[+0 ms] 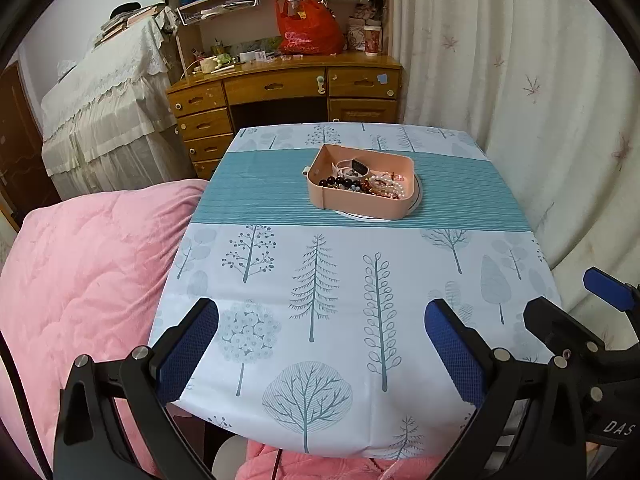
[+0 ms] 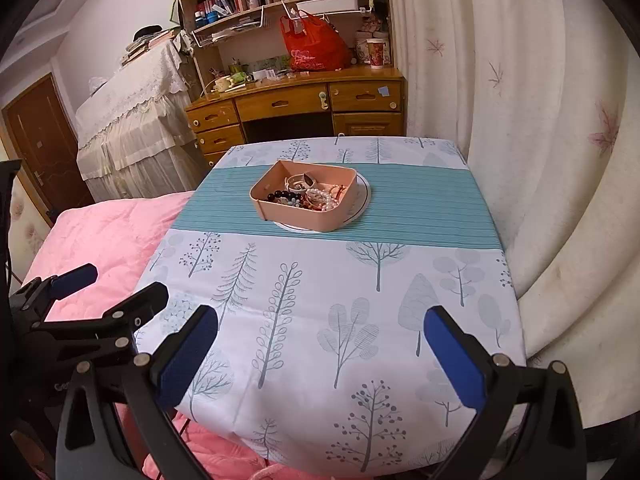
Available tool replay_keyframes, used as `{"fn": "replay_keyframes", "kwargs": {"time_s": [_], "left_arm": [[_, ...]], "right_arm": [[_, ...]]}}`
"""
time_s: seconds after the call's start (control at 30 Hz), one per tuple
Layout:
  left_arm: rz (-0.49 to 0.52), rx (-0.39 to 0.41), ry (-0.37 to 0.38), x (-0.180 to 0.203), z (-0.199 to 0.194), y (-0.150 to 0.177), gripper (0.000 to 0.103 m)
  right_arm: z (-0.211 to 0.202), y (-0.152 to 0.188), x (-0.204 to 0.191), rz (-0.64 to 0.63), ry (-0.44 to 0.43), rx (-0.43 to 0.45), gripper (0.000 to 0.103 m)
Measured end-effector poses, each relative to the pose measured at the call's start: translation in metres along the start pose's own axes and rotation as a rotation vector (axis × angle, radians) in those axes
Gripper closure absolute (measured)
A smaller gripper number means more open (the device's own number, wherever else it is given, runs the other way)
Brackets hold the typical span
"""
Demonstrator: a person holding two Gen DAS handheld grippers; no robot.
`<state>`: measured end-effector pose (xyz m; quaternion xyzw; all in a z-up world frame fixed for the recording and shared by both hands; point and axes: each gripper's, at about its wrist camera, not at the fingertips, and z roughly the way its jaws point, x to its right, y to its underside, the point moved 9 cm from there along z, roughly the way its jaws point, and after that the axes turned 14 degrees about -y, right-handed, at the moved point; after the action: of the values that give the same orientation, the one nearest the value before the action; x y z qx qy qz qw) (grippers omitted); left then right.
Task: Organize jewelry
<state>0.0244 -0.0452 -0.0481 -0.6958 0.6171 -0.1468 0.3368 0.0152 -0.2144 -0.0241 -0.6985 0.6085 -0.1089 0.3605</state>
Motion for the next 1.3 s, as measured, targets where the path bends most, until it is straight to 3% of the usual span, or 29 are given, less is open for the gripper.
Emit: {"fn": "replay_keyframes", "kwargs": {"time_s": [0.67, 1.03, 1.3], "left_arm": [[-0.004, 0.016, -0.007, 0.000, -0.007, -0.001, 0.001], [-0.034, 0.011, -0.036, -0.005, -0.006, -0.009, 0.001], [-0.047, 0.013, -0.008, -0.007, -0.005, -0.009, 0.001]], "right_arm": [[0.001, -0.001, 0.006, -0.005, 0.007, -0.004, 0.000], [0.015, 0.002, 0.008, -0.021, -0.007, -0.056, 0.000], [0.026, 0.009, -0.004, -0.062, -0.020, -0.097, 0.000]]}}
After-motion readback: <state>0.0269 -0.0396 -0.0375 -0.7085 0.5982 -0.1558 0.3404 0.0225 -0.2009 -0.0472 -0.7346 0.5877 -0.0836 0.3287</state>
